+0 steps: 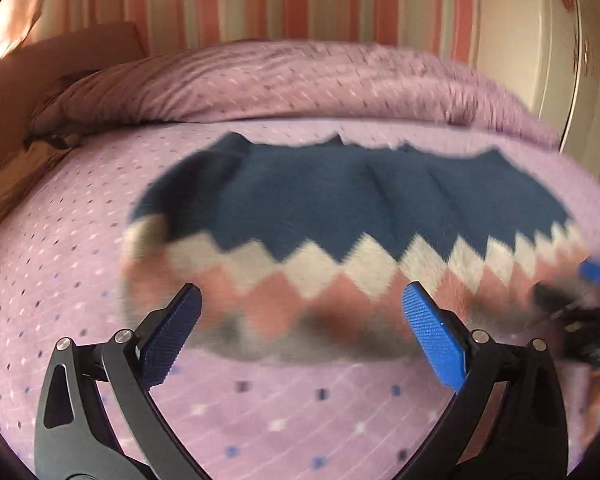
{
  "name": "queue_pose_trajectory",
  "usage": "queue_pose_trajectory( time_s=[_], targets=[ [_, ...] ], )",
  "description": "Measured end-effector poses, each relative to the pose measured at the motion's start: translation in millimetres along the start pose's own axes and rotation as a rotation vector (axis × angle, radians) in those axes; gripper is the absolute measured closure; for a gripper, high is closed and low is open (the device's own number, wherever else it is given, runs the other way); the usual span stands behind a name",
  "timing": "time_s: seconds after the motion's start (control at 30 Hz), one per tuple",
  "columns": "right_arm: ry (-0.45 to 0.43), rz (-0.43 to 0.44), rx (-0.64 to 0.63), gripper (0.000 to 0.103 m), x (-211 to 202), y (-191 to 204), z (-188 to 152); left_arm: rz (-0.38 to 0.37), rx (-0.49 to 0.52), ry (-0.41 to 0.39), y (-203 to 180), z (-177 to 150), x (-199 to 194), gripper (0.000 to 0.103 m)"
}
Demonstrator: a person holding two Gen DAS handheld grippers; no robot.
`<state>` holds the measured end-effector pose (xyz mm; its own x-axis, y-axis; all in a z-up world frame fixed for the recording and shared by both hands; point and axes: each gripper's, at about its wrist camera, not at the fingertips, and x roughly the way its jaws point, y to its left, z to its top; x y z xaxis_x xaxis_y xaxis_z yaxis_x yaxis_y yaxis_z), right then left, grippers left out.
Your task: Fold small clothes
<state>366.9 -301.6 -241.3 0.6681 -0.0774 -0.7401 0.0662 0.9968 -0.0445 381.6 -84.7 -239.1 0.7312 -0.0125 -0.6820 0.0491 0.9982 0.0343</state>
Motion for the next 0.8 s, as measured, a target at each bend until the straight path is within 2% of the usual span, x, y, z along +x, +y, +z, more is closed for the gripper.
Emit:
queue_pose_trajectory(
  time_s=[0.13, 0.23, 0.3, 0.37, 0.5, 0.6, 0.67, 0.73, 0.8],
  targets=[
    [0.001, -0.012, 0.025, 0.002, 3, -33, 6, 0.054, -0.027, 0.131, -8, -11, 38, 0.003],
    [-0.021, 0.021, 0.024, 0.002, 6, -30, 14, 0.076, -0.010, 0.120, -12, -13, 39, 0.003],
    [-0.039, 0.050, -0.036, 0.002, 11, -6, 18, 0.084, -0.009, 0.119, -12, -13, 37, 0.003],
    [-0.027, 0.044, -0.093, 0.002, 19, 17, 15, 0.101, -0.015, 0.120, -11, -13, 37, 0.003],
    [0.058, -0.047, -0.165, 0.002, 45, 33, 2, 0.142, 0.012, 0.114, 0, -11, 38, 0.003],
    [0.045, -0.143, -0.163, 0.002, 44, 7, -4, 0.187, -0.010, 0.106, 24, -9, 37, 0.003],
    [0.059, -0.127, -0.110, 0.002, 43, -20, -6, 0.199, 0.009, 0.105, 34, -10, 35, 0.003],
    [0.056, -0.148, -0.128, 0.002, 39, -31, -7, 0.262, 0.029, 0.090, 43, -11, 31, 0.003],
    [0.057, -0.128, -0.114, 0.002, 35, -44, -8, 0.280, -0.056, 0.109, 72, -15, 28, 0.003]
  ],
)
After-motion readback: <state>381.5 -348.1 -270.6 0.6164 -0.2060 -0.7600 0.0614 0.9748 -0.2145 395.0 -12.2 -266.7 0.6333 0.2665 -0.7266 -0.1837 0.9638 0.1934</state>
